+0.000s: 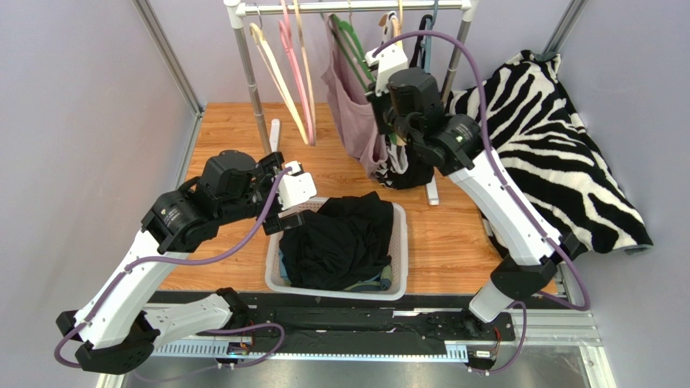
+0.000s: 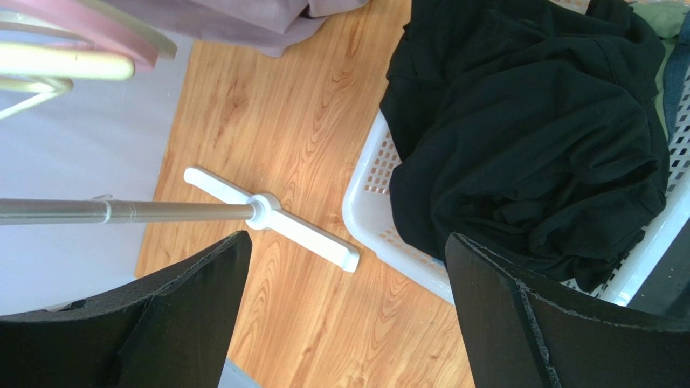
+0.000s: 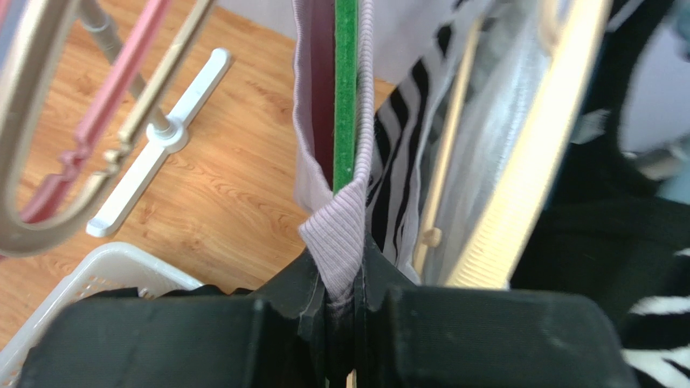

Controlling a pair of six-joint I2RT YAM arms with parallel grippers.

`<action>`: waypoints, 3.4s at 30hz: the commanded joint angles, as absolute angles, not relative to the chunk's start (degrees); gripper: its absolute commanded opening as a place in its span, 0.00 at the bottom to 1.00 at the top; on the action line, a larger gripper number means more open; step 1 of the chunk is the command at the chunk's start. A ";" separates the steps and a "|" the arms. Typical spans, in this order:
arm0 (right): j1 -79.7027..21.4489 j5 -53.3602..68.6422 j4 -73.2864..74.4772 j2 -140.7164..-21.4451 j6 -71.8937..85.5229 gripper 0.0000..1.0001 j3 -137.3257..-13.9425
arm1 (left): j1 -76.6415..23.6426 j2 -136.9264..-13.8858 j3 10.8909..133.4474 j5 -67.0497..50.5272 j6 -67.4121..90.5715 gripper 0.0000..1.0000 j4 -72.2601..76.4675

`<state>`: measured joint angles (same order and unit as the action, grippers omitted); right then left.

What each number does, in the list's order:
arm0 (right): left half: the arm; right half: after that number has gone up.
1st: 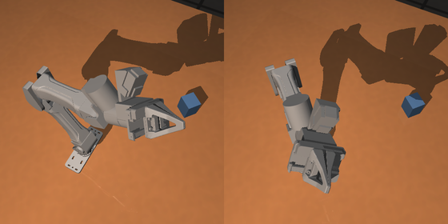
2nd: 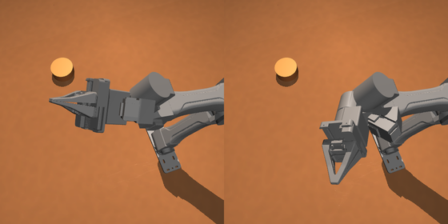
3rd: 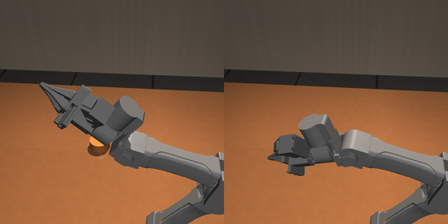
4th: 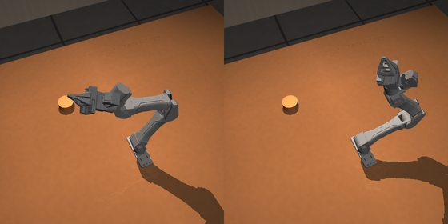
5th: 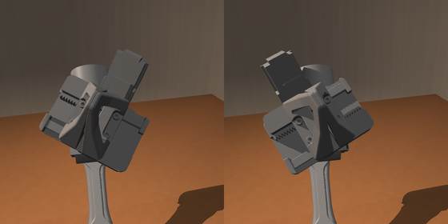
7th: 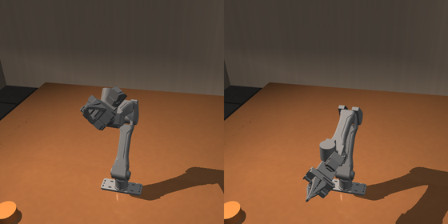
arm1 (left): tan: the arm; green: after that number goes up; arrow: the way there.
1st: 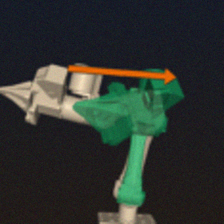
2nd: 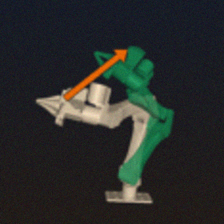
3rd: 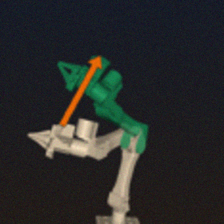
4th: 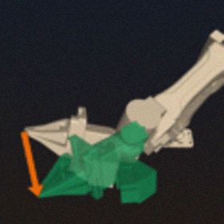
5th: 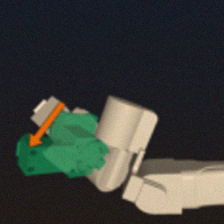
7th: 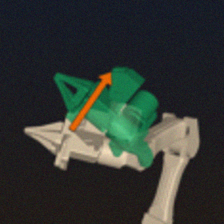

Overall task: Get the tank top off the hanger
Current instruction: Pick up the hanger from the clothesline, then remove the tank top from the hanger.

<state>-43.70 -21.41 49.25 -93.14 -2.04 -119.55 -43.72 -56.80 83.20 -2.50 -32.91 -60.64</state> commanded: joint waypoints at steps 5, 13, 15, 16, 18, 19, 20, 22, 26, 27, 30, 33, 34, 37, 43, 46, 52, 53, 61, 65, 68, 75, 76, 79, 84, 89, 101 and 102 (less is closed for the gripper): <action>-40.01 -24.44 44.91 -83.68 -3.43 0.00 -117.25 | -43.33 -55.11 83.67 -0.09 -32.78 0.99 -59.42; -38.06 -3.54 37.11 -70.33 -1.50 0.00 -111.02 | -43.33 -53.97 81.04 3.52 -33.58 0.99 -56.86; -38.06 -0.89 32.37 -65.86 -0.45 0.00 -108.73 | -43.33 -53.79 81.47 2.29 -33.57 0.99 -58.61; -37.97 1.47 31.21 -64.70 -0.44 0.00 -108.37 | -43.33 -53.53 81.91 0.37 -33.75 0.99 -59.41; -38.06 4.30 31.11 -63.98 2.11 0.00 -110.20 | -43.33 -53.17 82.18 -0.78 -34.01 0.99 -60.64; -37.97 5.26 32.07 -64.25 2.28 0.00 -111.35 | -43.33 -52.91 82.09 -0.70 -34.01 0.99 -60.82; -38.06 6.40 33.73 -64.34 2.63 0.00 -112.66 | -43.33 -52.74 81.92 -0.36 -34.19 0.99 -60.82; -38.06 8.16 33.49 -63.11 2.72 0.00 -113.38 | -43.33 -52.30 81.04 -0.18 -34.45 0.99 -60.56; -37.97 10.63 28.48 -57.84 1.76 0.00 -112.06 | -43.07 -51.86 80.25 -0.18 -33.93 0.99 -60.03; -37.97 10.81 28.39 -56.87 1.32 0.00 -112.15 | -42.98 -51.86 80.16 -0.18 -33.93 0.99 -59.94; -38.06 12.83 29.26 -56.51 1.32 0.00 -113.46 | -42.98 -51.94 80.16 -0.35 -33.75 0.99 -59.68; -38.06 14.23 30.76 -56.43 2.55 0.00 -113.91 | -42.98 -52.21 80.59 -0.61 -33.75 0.99 -59.77; -37.97 14.50 31.20 -55.99 2.81 0.00 -113.65 | -42.98 -52.12 80.68 -0.62 -33.84 0.99 -59.77; -37.97 14.85 33.21 -55.37 3.08 0.00 -112.15 | -42.98 -52.12 80.77 -0.62 -33.92 0.99 -59.68; -38.06 18.01 39.36 -54.84 2.81 0.00 -108.02 | -42.98 -51.33 79.72 1.65 -35.15 0.99 -58.10; -37.97 19.42 42.61 -54.76 2.29 0.00 -106.18 | -42.98 -50.63 78.67 5.09 -38.21 0.99 -58.18; -38.06 25.04 46.75 -52.83 0.18 0.00 -100.13 | -43.07 -46.67 81.64 12.39 -41.85 0.99 -58.19; -38.06 25.31 46.93 -52.39 0.18 0.00 -99.32 | -42.98 -46.23 84.35 11.87 -40.79 0.99 -58.01; -38.32 30.13 55.98 -52.83 -7.37 0.00 -96.60 | -42.98 -41.67 95.27 -14.65 -38.14 0.99 -62.67; -39.64 28.48 53.71 -50.46 -9.83 0.00 -89.49 | -42.98 -42.61 96.76 -24.07 -37.79 0.99 -64.68; -42.52 24.53 51.42 -49.57 -13.69 0.00 -86.76 | -42.98 -44.20 96.33 -25.92 -38.41 0.91 -65.22; -49.29 19.34 51.59 -50.45 -20.64 0.00 -84.20 | -42.98 -47.90 96.95 -29.53 -39.45 0.84 -64.68; -50.00 18.12 52.20 -50.97 -21.44 0.00 -84.37 | -42.98 -48.25 96.60 -29.79 -40.07 0.84 -65.38; -53.43 13.91 53.34 -52.11 -24.51 0.00 -84.46 | -42.98 -49.04 94.75 -29.88 -42.45 0.84 -66.62; -58.00 8.27 52.65 -52.12 -28.82 0.00 -82.01 | -42.98 -49.83 92.99 -27.69 -41.84 0.84 -65.05; -58.27 9.14 50.19 -50.80 -31.28 0.00 -80.77 | -42.98 -49.57 90.27 -26.72 -41.75 0.84 -63.20; -58.71 14.24 46.67 -49.04 -29.53 0.00 -80.60 | -42.98 -50.79 86.48 -25.83 -40.25 0.15 -59.23; -58.80 14.41 45.97 -48.87 -29.36 0.00 -80.25 | -42.89 -51.06 87.09 -25.84 -39.56 0.05 -59.41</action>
<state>-58.13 12.03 54.19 -50.17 -29.95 -80.07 -43.03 -50.35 84.51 -24.62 -40.18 -61.41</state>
